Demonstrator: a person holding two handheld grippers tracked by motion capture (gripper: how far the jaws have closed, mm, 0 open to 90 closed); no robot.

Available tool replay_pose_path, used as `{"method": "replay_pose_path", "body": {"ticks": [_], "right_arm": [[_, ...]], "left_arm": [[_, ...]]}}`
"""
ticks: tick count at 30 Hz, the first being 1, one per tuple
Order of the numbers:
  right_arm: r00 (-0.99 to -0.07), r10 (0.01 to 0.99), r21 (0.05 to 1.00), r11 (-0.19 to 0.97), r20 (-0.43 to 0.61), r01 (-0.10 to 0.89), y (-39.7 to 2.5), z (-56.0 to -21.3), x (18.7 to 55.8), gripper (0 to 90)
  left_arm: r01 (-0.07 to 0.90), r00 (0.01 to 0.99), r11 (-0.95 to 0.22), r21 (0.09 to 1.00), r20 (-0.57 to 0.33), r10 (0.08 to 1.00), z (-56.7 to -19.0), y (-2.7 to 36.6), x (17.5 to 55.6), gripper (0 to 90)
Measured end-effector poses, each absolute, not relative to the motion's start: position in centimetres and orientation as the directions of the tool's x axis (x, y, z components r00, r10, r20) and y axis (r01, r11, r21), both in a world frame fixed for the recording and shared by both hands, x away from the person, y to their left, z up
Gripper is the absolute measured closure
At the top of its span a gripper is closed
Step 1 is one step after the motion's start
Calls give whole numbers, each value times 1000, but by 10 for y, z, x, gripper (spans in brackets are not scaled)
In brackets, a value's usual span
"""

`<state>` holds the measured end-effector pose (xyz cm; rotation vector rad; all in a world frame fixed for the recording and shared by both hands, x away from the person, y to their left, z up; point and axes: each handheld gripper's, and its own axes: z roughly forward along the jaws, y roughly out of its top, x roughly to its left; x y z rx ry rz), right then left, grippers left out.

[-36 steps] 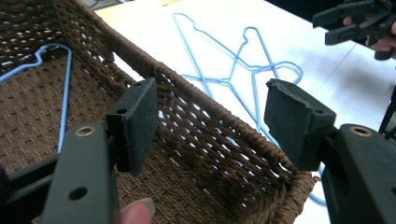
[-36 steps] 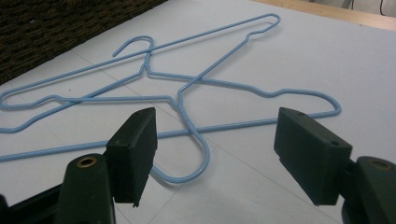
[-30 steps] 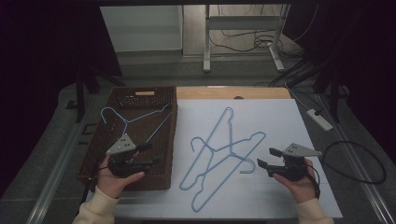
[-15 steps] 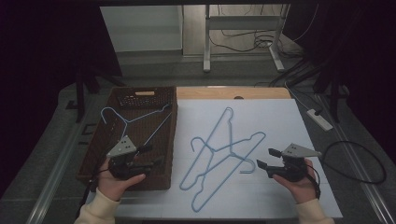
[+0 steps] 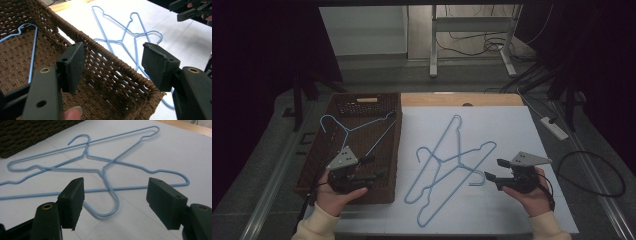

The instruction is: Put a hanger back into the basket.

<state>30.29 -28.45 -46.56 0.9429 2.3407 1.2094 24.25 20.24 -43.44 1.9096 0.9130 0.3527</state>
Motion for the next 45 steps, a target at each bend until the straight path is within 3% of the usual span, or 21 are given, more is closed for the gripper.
{"method": "replay_pose_path", "body": {"ticks": [10, 18, 39, 45], "right_arm": [[-784, 619, 721, 558, -33, 410, -259, -443, 321, 281], [-809, 588, 603, 652, -19, 460, -239, -455, 345, 272], [-851, 524, 296, 818, -32, 493, -187, -488, 395, 515], [-853, 521, 243, 832, -34, 499, -180, -494, 399, 698]], "left_arm": [[448, 685, -271, 852, -132, 717, -435, 201, 243, 352], [454, 685, -275, 847, -134, 716, -437, 198, 245, 352], [448, 689, -288, 846, -122, 714, -440, 194, 244, 353], [449, 689, -289, 845, -122, 714, -440, 194, 244, 353]]}}
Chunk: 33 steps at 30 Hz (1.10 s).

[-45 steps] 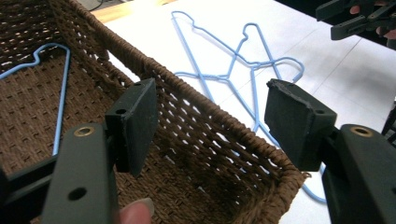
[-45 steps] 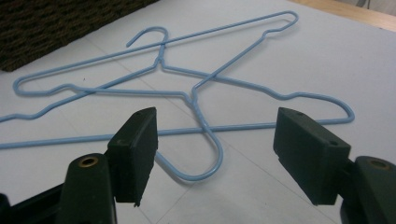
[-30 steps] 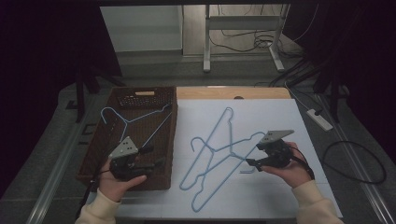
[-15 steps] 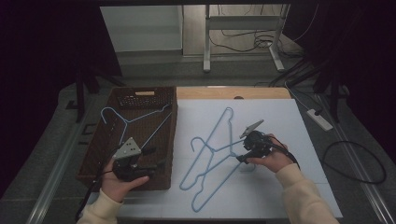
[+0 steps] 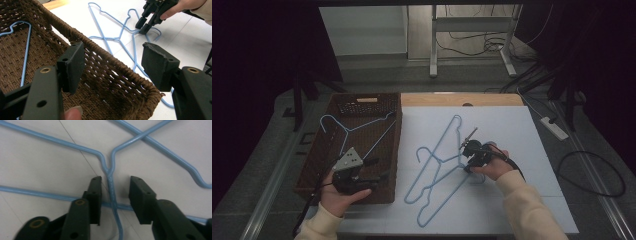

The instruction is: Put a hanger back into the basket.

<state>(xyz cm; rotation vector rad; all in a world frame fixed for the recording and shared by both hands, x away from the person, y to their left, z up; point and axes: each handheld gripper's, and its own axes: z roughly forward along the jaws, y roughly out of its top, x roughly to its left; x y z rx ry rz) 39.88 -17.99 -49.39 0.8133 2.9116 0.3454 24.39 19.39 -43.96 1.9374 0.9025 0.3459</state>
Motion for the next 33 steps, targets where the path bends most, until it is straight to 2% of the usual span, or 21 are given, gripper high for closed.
{"method": "replay_pose_path", "body": {"ticks": [5, 7, 15, 33], "right_arm": [[-850, 526, 205, 835, -25, 511, -173, -494, 396, 844], [-855, 517, 197, 843, -40, 500, -171, -493, 395, 862], [-858, 512, 212, 845, -50, 491, -171, -491, 390, 867], [-864, 501, 278, 837, -45, 471, -184, -463, 369, 865]], "left_arm": [[447, 690, -288, 847, -122, 714, -439, 193, 243, 356], [446, 690, -287, 848, -121, 714, -439, 193, 242, 356], [440, 693, -289, 850, -117, 712, -437, 192, 241, 356], [425, 709, -300, 854, -108, 697, -432, 184, 238, 357]]}}
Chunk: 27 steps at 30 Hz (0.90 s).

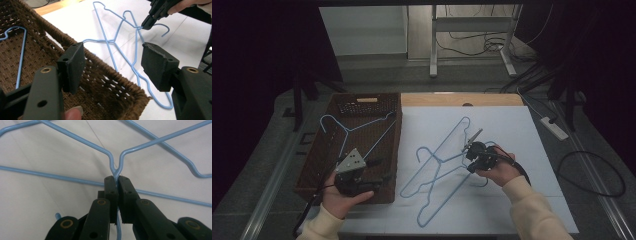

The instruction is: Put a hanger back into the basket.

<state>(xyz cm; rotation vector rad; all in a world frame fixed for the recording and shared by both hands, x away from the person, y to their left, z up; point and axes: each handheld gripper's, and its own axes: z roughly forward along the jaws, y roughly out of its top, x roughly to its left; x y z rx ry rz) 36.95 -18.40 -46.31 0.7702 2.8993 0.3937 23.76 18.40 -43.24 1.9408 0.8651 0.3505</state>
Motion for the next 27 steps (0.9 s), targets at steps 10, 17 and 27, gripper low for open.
{"method": "replay_pose_path", "body": {"ticks": [10, 17, 27], "right_arm": [[-865, 500, 290, 835, -44, 467, -188, -463, 365, 864], [-865, 500, 308, 829, -34, 467, -191, -460, 363, 865], [-866, 499, 298, 832, -35, 468, -191, -461, 362, 866]], "left_arm": [[418, 725, -320, 850, -100, 682, -431, 175, 236, 357], [423, 743, -343, 839, -104, 661, -433, 162, 236, 357], [422, 777, -393, 817, -102, 621, -435, 134, 238, 357]]}}
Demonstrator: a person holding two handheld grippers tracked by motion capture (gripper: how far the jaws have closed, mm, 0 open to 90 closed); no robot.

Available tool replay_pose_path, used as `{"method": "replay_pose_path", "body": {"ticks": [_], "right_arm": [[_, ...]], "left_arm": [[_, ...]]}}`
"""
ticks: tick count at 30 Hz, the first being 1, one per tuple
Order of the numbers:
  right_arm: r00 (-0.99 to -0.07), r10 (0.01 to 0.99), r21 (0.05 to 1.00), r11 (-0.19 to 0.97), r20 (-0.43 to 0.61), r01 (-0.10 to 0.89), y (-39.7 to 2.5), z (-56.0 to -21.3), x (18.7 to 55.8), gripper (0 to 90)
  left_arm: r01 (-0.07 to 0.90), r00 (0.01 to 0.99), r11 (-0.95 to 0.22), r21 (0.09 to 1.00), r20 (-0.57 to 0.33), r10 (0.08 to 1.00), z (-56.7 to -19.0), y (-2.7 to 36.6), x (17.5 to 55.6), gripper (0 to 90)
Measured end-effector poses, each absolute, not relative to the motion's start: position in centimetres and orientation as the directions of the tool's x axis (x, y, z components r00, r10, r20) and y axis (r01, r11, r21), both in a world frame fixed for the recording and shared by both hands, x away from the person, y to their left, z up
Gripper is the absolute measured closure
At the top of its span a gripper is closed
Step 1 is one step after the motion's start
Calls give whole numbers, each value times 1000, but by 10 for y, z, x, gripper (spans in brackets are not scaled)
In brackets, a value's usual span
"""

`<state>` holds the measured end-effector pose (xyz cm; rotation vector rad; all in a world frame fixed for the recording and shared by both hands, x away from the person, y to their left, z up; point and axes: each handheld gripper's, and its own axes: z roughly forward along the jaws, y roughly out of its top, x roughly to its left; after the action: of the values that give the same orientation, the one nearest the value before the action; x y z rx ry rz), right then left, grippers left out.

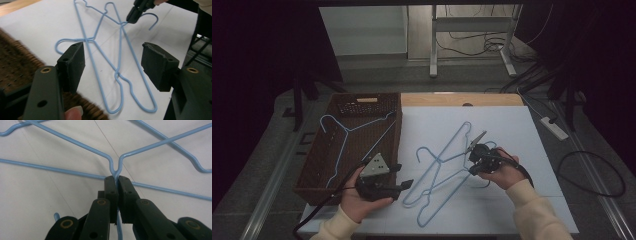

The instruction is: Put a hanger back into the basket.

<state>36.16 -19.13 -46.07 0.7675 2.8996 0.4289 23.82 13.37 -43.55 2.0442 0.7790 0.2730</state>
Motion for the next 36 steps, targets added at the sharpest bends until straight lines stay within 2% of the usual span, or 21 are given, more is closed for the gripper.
{"method": "replay_pose_path", "body": {"ticks": [22, 36], "right_arm": [[-871, 490, 277, 843, -37, 462, -190, -458, 358, 866], [-874, 485, 267, 847, -34, 460, -188, -458, 356, 865]], "left_arm": [[470, 809, -493, 732, -133, 573, -452, 81, 256, 350], [473, 815, -540, 696, -112, 569, -463, 58, 263, 338]]}}
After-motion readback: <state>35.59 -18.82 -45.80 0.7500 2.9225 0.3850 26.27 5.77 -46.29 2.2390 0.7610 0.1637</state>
